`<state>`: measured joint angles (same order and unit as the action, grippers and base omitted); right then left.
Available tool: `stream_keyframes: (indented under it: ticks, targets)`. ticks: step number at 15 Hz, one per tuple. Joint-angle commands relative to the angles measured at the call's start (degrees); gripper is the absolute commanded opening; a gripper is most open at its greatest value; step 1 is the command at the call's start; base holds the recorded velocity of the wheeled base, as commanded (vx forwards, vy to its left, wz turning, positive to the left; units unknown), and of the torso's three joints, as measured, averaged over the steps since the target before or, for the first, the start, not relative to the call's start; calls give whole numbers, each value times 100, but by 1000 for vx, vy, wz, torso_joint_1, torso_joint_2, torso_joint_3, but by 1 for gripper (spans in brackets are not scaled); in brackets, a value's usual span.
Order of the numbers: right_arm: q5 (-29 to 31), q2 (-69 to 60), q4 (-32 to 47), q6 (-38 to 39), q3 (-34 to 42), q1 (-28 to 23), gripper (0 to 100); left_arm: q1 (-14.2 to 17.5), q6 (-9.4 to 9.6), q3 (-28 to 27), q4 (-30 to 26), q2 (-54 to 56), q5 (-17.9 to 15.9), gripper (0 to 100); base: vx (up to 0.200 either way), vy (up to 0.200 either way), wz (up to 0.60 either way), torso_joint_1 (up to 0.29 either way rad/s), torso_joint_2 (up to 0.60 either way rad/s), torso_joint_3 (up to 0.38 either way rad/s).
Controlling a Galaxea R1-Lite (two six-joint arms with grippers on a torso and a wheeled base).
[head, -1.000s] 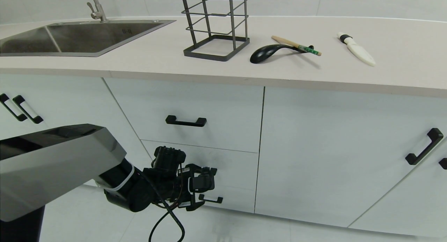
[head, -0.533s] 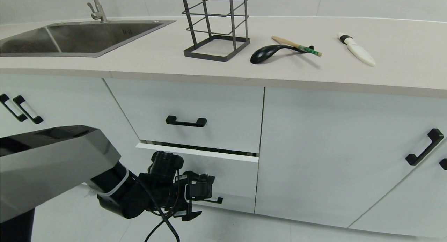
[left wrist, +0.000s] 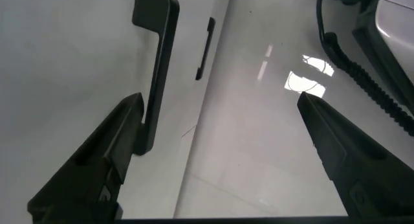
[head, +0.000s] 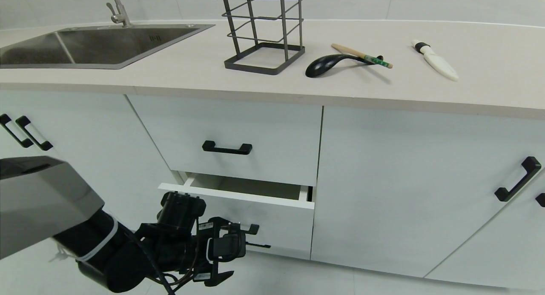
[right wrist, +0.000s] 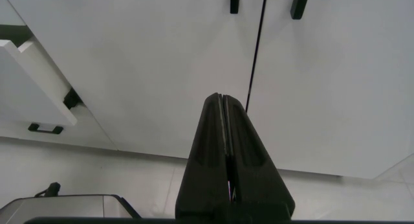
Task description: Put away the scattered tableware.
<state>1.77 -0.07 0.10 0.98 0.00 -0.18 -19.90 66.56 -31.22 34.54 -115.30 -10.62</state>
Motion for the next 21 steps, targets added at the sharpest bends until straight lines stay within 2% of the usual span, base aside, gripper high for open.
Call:
stream_keyframes:
  ticks: [1, 3, 4, 5, 6, 7, 9, 10, 13, 17, 21]
  targets:
    - [-1, 7, -1, -1, 0, 1, 0, -146, -12, 301, 88, 614, -2, 100, 0, 0, 0, 0, 0, 0]
    - [-1, 7, -1, -1, 0, 1, 0, -524, 6, 371, 88, 1097, 7, 100, 0, 0, 0, 0, 0, 0]
    - [-1, 7, -1, -1, 0, 1, 0, -885, -38, 415, 62, 1352, 16, 100, 0, 0, 0, 0, 0, 0]
    - [-1, 7, -1, -1, 0, 1, 0, -1219, -143, 433, 62, 1563, 42, 100, 0, 0, 0, 0, 0, 0]
    - [-1, 7, -1, -1, 0, 1, 0, -1429, -363, 433, 53, 1739, 60, 100, 0, 0, 0, 0, 0, 0]
    - [-1, 7, -1, -1, 0, 1, 0, -1500, -574, 415, 53, 1879, 60, 100, 0, 0, 0, 0, 0, 0]
    - [-1, 7, -1, -1, 0, 1, 0, -1394, -750, 274, 36, 2011, 95, 100, 0, 0, 0, 0, 0, 0]
    - [-1, 7, -1, -1, 0, 1, 0, -1166, -811, 55, -17, 1985, 148, 100, 0, 0, 0, 0, 0, 0]
    - [-1, 7, -1, -1, 0, 1, 0, -709, -811, -499, -386, 1554, 69, 100, 0, 0, 0, 0, 0, 0]
    - [-1, 7, -1, -1, 0, 1, 0, -287, -811, -1026, -413, 904, -134, 100, 0, 0, 0, 0, 0, 0]
    - [-1, 7, -1, -1, 0, 1, 0, -181, -811, -1229, -404, 587, -265, 100, 0, 0, 0, 0, 0, 0]
